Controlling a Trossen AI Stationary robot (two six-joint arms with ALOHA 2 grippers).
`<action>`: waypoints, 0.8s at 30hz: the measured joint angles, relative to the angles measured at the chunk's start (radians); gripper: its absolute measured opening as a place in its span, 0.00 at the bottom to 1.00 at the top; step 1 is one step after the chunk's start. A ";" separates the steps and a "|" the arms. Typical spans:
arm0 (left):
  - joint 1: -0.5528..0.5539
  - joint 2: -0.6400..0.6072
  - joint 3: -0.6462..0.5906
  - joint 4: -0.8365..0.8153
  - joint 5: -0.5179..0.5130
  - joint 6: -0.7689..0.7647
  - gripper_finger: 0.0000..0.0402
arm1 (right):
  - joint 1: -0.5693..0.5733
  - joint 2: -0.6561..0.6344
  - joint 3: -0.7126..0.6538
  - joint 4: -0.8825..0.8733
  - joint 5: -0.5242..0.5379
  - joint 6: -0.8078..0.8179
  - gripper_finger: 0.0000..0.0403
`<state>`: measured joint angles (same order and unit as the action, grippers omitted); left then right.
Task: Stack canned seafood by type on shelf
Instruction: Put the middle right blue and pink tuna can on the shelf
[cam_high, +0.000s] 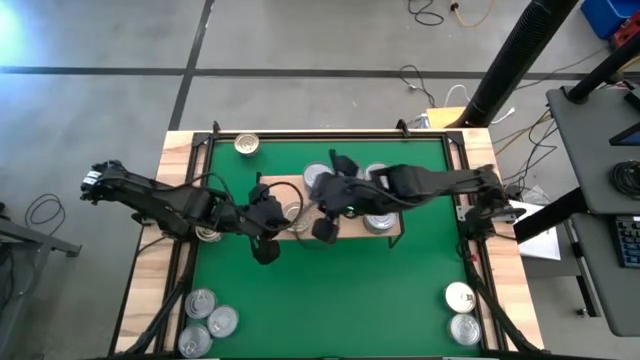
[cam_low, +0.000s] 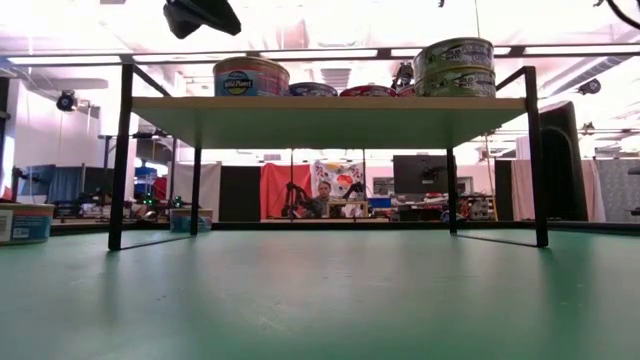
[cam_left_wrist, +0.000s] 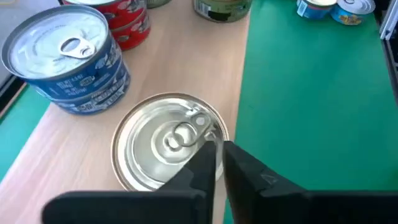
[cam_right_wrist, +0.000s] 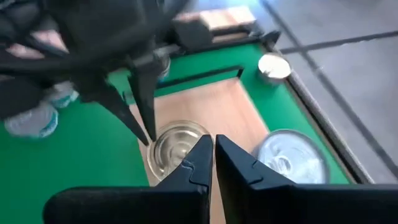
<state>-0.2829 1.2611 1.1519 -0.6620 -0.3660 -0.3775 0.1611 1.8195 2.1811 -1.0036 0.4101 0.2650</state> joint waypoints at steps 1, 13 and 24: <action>0.003 0.003 0.000 0.002 0.000 0.003 0.03 | 0.016 -0.013 0.000 -0.001 0.028 0.010 0.03; 0.072 0.072 0.000 0.012 -0.001 0.027 0.00 | 0.142 -0.082 -0.002 0.005 0.167 0.075 0.03; 0.168 0.072 0.000 -0.108 -0.013 0.116 0.00 | 0.214 -0.079 -0.002 0.004 0.169 0.130 0.03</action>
<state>-0.1144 1.3327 1.1519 -0.7702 -0.3789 -0.2617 0.3753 1.7401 2.1792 -0.9997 0.5789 0.3947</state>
